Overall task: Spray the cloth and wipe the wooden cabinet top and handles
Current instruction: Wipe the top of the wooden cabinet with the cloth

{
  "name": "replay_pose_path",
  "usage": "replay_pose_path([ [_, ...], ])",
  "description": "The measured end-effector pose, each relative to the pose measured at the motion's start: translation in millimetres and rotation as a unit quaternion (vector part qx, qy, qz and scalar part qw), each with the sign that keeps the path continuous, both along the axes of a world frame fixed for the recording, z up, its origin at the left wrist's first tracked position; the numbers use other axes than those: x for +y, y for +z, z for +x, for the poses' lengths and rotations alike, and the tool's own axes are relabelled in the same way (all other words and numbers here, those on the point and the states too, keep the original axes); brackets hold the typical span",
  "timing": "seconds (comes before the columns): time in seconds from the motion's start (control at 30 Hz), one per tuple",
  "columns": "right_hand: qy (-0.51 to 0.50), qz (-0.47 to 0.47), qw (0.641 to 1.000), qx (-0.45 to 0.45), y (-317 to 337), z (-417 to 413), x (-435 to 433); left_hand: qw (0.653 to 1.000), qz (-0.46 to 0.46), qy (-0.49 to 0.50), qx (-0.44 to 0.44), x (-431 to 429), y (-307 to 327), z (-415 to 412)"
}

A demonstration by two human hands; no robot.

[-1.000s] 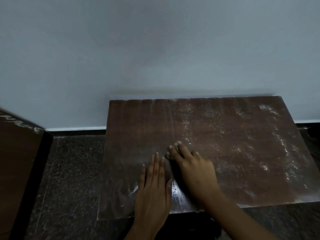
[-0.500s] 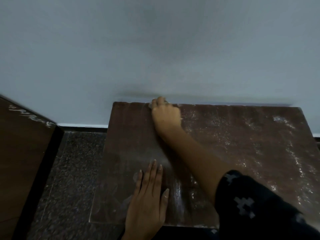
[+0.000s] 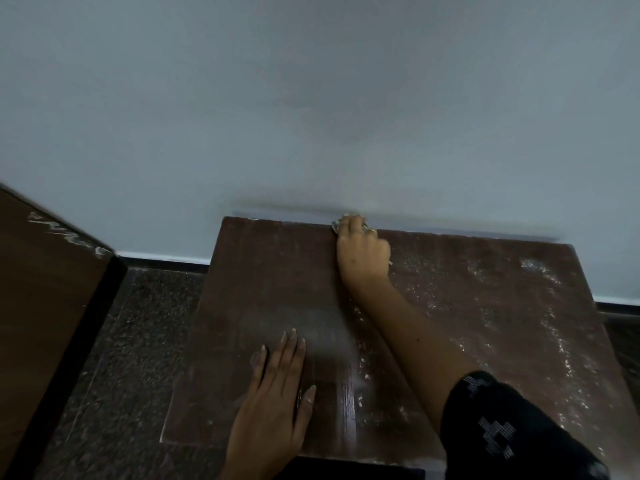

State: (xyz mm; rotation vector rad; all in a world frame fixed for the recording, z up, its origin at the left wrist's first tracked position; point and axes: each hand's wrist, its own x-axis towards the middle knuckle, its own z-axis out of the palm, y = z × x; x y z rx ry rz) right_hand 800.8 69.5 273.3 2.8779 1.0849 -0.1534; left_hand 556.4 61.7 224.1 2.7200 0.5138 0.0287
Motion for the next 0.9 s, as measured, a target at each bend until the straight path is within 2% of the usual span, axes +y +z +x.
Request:
replay_pose_path([
  [0.23,-0.024,0.002,1.0,0.018,6,-34,-26,0.999,-0.01,0.006,-0.033,-1,0,0],
  [0.57,-0.078,0.021,0.997,0.007,12,-164,-115,0.999,0.021,-0.012,-0.025,0,5,-4],
  [0.67,-0.078,-0.016,0.997,0.004,25,-196,-130,0.999,0.025,-0.017,-0.02,0,6,-5],
  [0.9,-0.009,0.002,1.0,-0.001,26,-226,-166,0.999,0.025,-0.014,-0.019,-1,3,-4],
])
